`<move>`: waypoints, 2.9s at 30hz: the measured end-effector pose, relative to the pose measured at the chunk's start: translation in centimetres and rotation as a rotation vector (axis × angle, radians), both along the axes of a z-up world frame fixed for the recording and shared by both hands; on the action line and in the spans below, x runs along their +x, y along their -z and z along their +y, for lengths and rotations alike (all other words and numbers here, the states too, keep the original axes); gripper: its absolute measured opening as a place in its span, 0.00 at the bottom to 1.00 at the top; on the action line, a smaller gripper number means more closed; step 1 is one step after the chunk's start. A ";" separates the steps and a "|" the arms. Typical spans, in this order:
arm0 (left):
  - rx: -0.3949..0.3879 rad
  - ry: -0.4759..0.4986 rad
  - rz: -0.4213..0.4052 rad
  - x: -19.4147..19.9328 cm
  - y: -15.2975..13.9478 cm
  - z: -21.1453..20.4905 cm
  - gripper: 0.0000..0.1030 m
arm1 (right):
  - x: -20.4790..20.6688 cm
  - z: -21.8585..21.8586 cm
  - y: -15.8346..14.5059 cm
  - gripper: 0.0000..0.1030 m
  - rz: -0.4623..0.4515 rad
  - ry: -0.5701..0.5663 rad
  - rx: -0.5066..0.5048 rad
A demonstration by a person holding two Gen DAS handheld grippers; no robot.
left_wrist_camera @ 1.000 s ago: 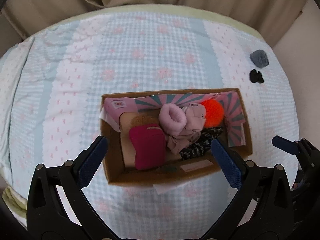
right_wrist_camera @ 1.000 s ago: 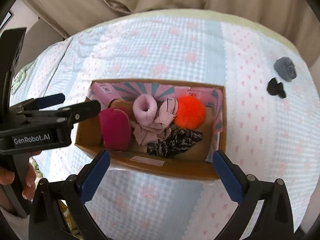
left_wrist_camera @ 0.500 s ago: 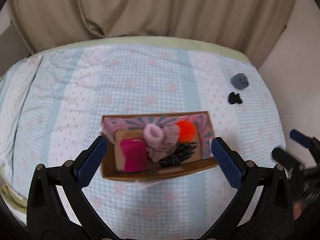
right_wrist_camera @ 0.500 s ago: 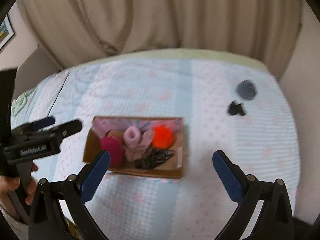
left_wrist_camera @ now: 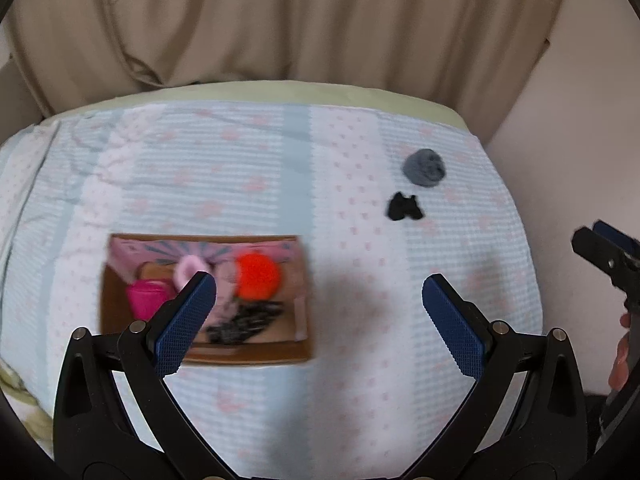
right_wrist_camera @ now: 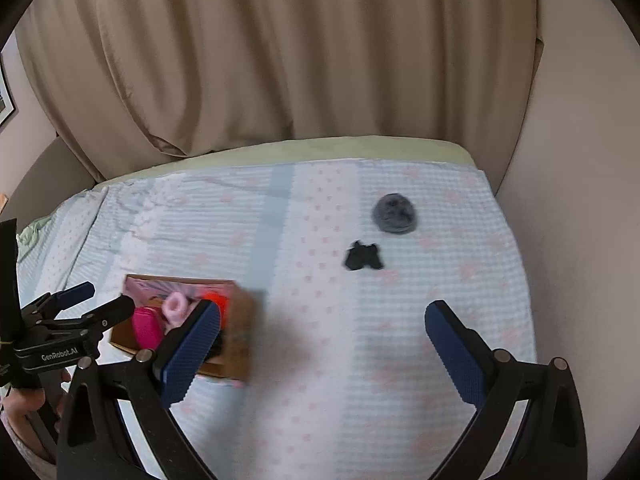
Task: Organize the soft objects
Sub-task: 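Move both open tools away from the box toward the grey ball, then grasp the black hair tie with the left tool while the right tool grasps the grey fuzzy ball, then carry the hair tie over the box with the left tool while the right tool carries the grey ball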
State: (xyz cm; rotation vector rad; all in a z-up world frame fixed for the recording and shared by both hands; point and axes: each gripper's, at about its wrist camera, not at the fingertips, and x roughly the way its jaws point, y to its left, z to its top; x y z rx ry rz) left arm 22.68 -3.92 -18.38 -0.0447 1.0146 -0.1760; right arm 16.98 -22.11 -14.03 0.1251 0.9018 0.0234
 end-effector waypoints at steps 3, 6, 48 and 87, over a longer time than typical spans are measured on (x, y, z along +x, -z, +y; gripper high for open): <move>-0.013 0.021 0.006 0.9 1.3 -3.5 1.00 | 1.0 -4.1 0.9 0.99 0.002 -0.022 -0.007; -0.010 0.052 0.013 2.4 3.1 -7.1 1.00 | 2.4 -7.1 1.9 0.99 0.003 -0.044 -0.023; -0.073 0.140 0.113 23.5 27.1 -19.5 0.26 | 32.0 -13.6 26.7 0.52 0.147 -0.181 -0.084; -0.122 -0.024 -0.116 3.0 -4.1 -3.3 0.25 | 8.8 -2.3 -3.4 0.47 -0.070 -0.167 -0.042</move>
